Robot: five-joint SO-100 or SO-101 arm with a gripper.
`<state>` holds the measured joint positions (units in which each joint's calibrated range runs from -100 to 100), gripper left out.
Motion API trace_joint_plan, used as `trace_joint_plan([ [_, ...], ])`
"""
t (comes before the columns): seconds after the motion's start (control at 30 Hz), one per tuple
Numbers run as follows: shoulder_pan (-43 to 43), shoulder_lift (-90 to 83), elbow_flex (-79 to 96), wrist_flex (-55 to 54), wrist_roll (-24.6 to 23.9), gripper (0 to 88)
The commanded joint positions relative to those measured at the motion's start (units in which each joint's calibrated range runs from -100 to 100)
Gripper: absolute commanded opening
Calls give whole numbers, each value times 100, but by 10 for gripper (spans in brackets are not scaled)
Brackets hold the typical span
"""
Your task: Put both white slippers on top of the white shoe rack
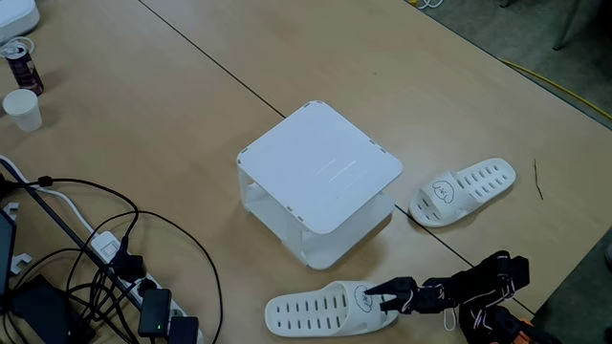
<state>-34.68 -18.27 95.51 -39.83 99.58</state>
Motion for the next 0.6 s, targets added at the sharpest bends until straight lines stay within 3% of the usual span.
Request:
trace_joint_plan([
  [0.0,6,22,-327,-107,42,212],
  [0.57,6,30,-516,-107,42,206],
])
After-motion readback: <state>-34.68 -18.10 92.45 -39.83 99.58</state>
